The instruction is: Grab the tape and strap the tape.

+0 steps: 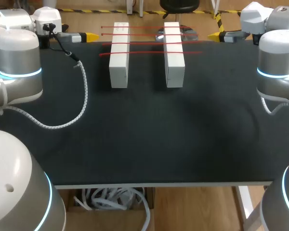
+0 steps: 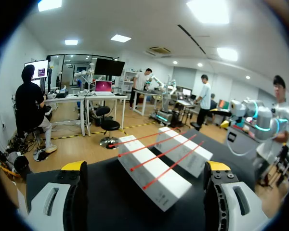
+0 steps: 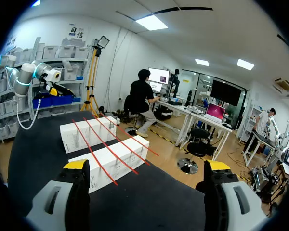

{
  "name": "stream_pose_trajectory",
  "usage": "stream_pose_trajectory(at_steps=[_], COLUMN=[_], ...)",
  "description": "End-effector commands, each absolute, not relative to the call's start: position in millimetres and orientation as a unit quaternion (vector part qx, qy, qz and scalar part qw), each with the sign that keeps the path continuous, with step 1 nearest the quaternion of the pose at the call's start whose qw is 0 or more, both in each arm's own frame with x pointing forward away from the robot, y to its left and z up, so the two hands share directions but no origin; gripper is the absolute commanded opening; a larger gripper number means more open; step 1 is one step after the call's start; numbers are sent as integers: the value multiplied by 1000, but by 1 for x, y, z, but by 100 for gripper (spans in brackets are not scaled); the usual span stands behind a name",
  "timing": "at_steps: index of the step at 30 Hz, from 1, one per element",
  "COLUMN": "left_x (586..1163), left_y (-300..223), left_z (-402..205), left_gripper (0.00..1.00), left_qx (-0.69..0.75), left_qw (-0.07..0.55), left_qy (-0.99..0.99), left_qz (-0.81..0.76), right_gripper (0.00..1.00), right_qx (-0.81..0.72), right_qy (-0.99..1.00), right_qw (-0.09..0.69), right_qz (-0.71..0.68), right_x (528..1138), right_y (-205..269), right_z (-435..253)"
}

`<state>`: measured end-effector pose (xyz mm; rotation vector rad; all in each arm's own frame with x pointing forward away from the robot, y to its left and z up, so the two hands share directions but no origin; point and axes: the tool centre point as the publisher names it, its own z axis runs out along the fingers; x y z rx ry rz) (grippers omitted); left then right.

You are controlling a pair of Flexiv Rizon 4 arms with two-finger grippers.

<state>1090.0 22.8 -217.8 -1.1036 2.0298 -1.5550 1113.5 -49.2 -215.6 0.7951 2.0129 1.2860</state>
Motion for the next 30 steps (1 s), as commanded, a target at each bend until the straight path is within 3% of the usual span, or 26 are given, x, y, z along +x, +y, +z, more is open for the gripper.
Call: stream_pose_trajectory(at_steps=[1, 26, 30], left_x=[1090, 1090, 1087], left_y=[23, 23, 28], left_z=[-218, -218, -229], left_gripper=[100, 100, 100], left_qx=[-390, -390, -322], left_qw=[178, 178, 155], left_qy=[717, 717, 750], left_qz=[-550, -550, -556], right_gripper=[100, 100, 100], right_qx=[300, 300, 300], right_qy=[761, 761, 761], right_qw=[307, 307, 307], right_qz=[487, 487, 487], right_x=[1114, 1114, 1114], right_y=[-49, -49, -49], right_z=[-216, -216, -216])
